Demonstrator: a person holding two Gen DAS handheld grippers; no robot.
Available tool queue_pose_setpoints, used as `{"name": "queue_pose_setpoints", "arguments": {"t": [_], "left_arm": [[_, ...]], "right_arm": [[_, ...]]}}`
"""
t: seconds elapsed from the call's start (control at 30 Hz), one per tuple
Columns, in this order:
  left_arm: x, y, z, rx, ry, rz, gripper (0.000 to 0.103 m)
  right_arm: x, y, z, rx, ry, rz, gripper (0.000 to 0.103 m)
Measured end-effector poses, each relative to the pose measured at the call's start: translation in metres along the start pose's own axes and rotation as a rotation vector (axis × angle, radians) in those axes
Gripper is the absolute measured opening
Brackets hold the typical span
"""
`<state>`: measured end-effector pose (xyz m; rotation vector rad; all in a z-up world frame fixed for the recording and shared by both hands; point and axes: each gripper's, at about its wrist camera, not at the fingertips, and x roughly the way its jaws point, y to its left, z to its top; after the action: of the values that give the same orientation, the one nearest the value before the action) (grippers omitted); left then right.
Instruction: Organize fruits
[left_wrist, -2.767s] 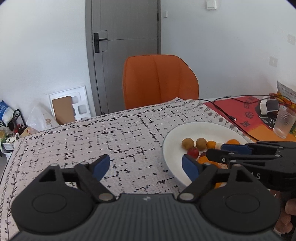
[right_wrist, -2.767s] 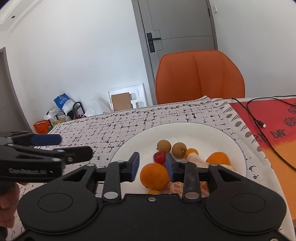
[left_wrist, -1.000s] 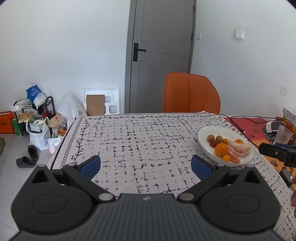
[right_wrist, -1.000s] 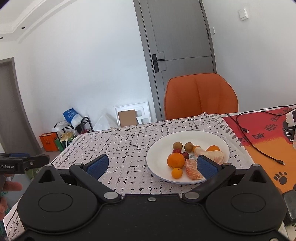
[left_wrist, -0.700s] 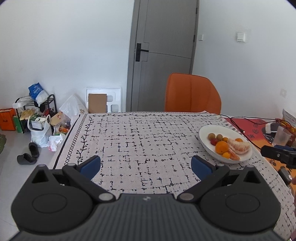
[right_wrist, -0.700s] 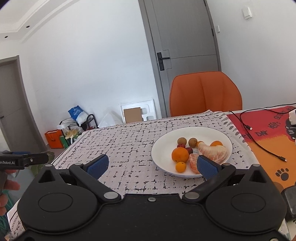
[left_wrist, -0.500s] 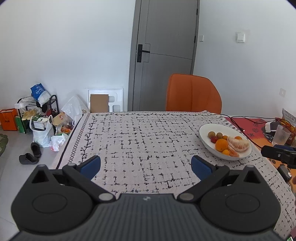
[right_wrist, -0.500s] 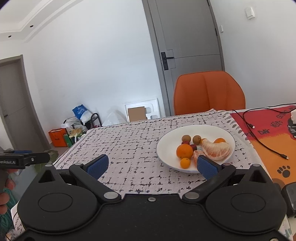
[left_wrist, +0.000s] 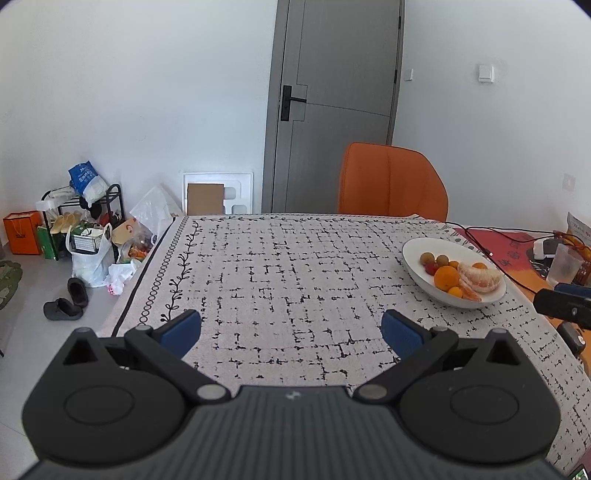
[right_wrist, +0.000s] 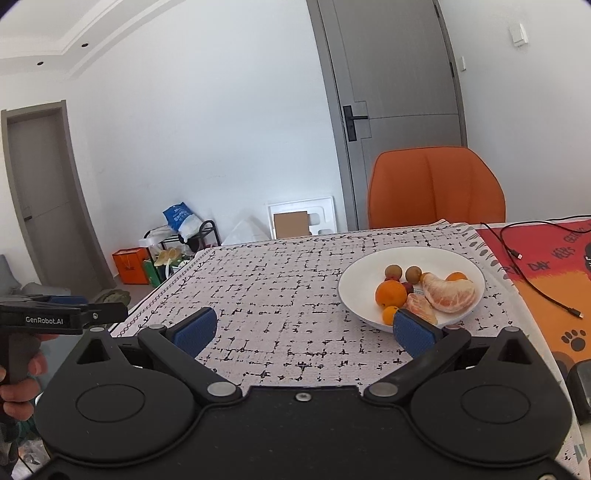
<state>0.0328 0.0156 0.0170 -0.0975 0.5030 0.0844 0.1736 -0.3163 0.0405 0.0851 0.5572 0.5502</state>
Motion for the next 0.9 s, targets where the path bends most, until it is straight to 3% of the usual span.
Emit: {"name": "queue_pose_setpoints", "arguments": {"t": [0.9], "left_arm": [[0.002,-0.0058,-0.0039,0.026,0.021,-0.01,0.103]], "right_arm": [[0.0093,0.0027,-0.0061,0.006,0.033,0.007,0.103]]}}
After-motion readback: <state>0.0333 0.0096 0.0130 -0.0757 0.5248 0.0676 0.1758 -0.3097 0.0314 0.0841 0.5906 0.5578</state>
